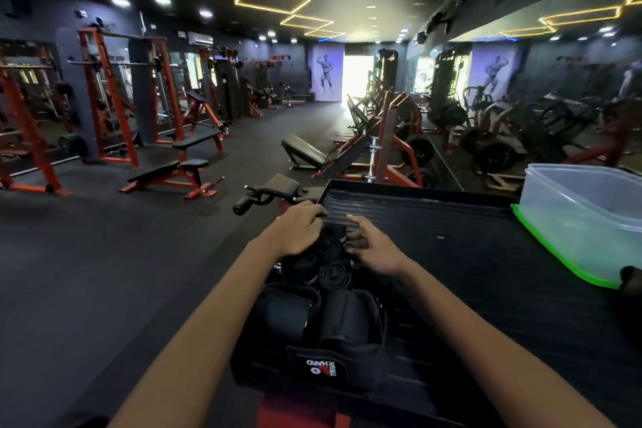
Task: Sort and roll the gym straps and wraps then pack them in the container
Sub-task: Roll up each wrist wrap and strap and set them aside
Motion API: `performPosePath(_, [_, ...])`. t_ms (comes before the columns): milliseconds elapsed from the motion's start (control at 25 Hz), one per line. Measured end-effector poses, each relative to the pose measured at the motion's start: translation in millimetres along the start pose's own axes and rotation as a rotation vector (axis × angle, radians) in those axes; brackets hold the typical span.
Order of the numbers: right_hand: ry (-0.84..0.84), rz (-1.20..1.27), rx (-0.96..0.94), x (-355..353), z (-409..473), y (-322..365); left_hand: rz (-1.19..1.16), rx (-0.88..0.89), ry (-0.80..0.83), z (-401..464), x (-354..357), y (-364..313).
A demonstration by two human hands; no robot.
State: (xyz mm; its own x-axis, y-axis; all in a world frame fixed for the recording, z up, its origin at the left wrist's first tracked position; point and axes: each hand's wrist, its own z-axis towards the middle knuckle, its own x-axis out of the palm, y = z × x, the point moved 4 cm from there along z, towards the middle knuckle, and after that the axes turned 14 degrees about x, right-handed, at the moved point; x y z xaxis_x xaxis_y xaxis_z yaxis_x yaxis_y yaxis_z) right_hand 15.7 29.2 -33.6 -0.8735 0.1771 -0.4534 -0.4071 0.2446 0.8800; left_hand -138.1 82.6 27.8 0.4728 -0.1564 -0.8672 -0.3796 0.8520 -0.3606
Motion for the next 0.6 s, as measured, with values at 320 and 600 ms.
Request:
performPosePath(320, [-0.232,-0.122,0.011,-71.8,-46.5,-11.9,0.004,0.135,-0.067,26.3,6.1,-44.8])
performPosePath(600, [-0.442,-0.116,0.030,-179.5,-100.8,-41.0,-0.177,0.202,-0.032,79.1,51.0,-128.9])
